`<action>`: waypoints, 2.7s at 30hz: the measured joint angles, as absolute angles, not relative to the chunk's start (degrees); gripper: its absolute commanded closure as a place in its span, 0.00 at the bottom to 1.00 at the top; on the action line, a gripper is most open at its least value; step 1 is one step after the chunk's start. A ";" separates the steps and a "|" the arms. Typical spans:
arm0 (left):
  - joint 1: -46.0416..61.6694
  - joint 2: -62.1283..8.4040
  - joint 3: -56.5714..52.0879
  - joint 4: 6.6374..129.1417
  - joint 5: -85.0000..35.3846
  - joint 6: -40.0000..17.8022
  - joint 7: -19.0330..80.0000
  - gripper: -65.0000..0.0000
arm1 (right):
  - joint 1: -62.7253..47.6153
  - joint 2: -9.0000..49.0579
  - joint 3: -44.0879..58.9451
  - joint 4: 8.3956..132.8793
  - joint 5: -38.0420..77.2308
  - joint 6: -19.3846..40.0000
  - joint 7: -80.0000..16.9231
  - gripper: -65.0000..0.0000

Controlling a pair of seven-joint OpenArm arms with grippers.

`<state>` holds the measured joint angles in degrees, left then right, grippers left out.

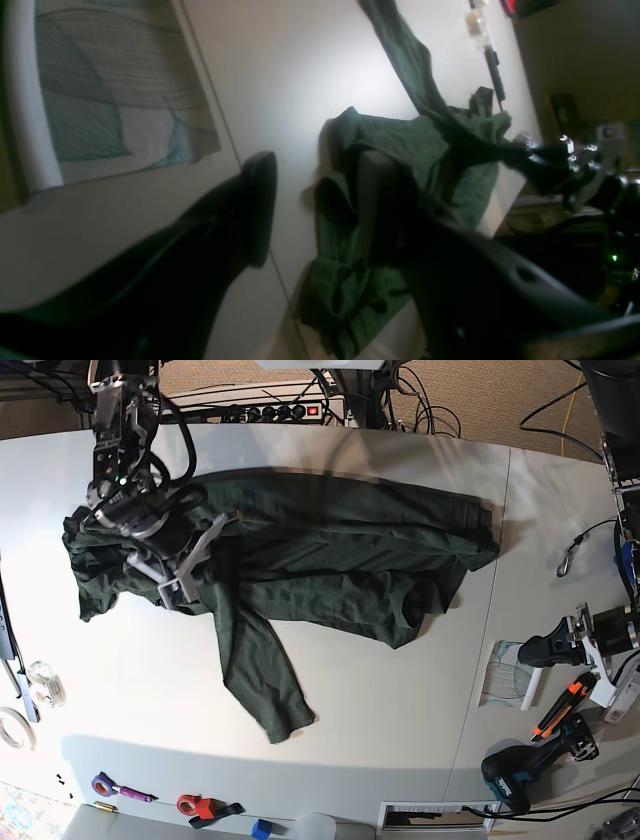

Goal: Layout the t-shirt on the table in an organized manner, then fold the t-shirt properly
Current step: 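Lay the sleeve across the shirt, release, and withdraw the right gripper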

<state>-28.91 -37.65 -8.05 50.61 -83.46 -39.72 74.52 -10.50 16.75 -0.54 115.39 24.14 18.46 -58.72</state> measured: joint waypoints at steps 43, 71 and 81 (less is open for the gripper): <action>-28.62 -26.39 -8.08 50.48 -71.35 -39.68 63.33 0.50 | 34.06 8.95 11.57 50.19 19.51 19.57 -41.32 0.45; -28.75 -26.50 -8.16 50.52 -71.11 -39.51 62.87 0.50 | 35.68 -1.58 14.81 56.66 30.83 37.32 -55.37 1.00; -30.37 -27.70 -8.16 50.57 -71.31 -39.57 62.89 0.50 | 17.39 -5.74 -16.88 82.26 32.38 36.73 -59.53 1.00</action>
<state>-30.37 -27.70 -8.16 50.57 -71.31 -39.57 62.89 17.39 -5.74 -16.88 82.26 32.38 36.73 -59.53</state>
